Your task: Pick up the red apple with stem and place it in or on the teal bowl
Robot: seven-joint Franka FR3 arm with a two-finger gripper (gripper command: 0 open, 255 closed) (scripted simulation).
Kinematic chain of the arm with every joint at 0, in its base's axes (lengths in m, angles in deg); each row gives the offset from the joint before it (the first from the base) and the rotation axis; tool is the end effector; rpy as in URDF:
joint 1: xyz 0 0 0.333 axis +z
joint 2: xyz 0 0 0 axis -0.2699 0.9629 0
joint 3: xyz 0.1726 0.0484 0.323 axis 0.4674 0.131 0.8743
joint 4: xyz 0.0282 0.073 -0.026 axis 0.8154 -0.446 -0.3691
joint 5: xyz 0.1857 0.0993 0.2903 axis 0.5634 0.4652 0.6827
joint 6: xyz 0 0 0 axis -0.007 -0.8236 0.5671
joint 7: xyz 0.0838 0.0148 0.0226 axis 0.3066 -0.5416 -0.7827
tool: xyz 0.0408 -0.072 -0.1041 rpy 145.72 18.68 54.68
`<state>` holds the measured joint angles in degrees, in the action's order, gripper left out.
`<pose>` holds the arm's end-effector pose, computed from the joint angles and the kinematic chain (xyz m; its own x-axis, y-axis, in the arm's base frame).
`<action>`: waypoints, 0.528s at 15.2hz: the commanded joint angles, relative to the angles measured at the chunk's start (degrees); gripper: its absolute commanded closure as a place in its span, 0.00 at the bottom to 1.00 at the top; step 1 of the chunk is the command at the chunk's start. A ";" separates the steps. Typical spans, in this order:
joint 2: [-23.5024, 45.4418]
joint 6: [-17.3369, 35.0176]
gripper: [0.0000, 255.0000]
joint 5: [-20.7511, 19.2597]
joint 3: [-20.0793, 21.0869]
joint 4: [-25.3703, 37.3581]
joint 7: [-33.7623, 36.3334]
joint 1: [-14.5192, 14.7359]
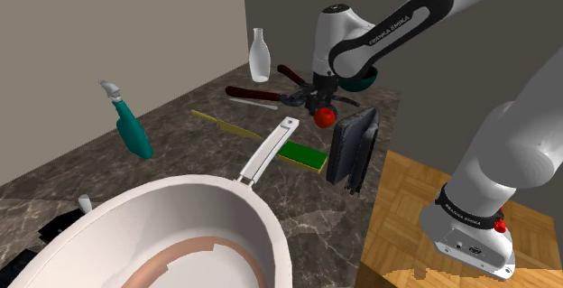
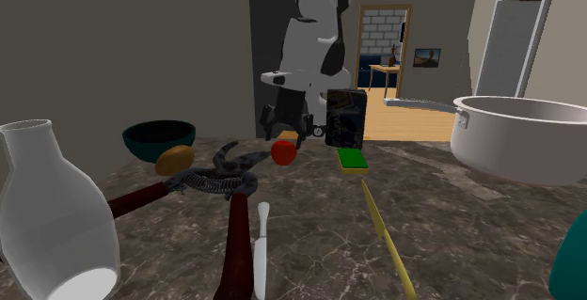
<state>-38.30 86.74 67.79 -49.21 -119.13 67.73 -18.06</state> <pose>0.4358 -0.0210 0.4120 0.9892 -0.0748 0.1261 -0.0933 -0.9846 0.1477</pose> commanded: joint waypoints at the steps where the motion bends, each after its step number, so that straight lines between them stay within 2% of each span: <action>1: 1.20 1.77 0.00 -0.47 -0.11 -0.50 0.31 -0.22; 8: 2.24 3.05 0.00 -0.85 -0.20 -0.75 0.56 -0.38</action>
<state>-36.07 89.76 66.95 -49.41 -119.87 68.29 -18.43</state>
